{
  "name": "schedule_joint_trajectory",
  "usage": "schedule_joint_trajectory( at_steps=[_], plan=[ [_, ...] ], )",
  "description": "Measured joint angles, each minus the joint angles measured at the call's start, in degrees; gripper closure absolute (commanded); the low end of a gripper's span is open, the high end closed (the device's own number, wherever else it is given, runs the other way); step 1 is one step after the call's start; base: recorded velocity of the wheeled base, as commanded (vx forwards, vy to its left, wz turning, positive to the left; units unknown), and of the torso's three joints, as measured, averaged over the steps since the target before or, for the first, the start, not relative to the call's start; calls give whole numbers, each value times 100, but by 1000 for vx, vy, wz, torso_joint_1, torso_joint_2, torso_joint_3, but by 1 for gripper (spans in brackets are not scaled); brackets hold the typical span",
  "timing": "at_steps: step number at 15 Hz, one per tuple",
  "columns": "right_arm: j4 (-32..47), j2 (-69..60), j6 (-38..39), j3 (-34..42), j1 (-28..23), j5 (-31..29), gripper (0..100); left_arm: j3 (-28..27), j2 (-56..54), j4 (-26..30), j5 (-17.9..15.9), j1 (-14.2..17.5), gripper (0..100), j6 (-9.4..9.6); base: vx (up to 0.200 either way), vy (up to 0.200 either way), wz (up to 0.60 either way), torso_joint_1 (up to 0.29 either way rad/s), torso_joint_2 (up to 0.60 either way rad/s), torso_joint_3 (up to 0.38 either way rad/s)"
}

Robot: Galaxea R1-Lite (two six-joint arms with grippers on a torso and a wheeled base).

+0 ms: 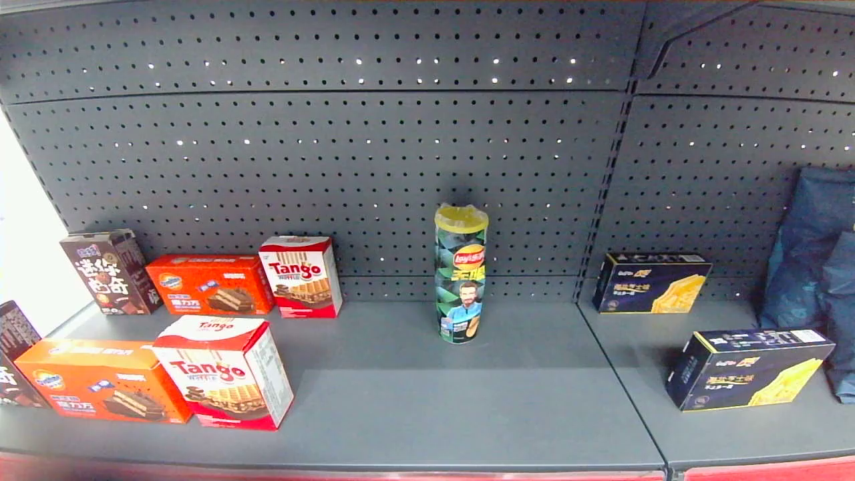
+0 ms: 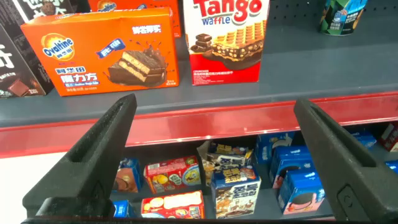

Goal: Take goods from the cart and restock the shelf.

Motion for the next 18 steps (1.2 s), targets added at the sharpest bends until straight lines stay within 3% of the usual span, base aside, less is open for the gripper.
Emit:
schedule_joint_trajectory(
  at_steps=[5, 18],
  plan=[
    [0, 0, 11, 0, 0, -5, 0, 0, 0, 0, 2, 0, 0, -16, 0, 0, 0, 0, 0, 0],
    [-2, 0, 5, 0, 0, -11, 0, 0, 0, 2, -15, 0, 0, 61, 0, 0, 600, 3, 2, 2]
  ],
)
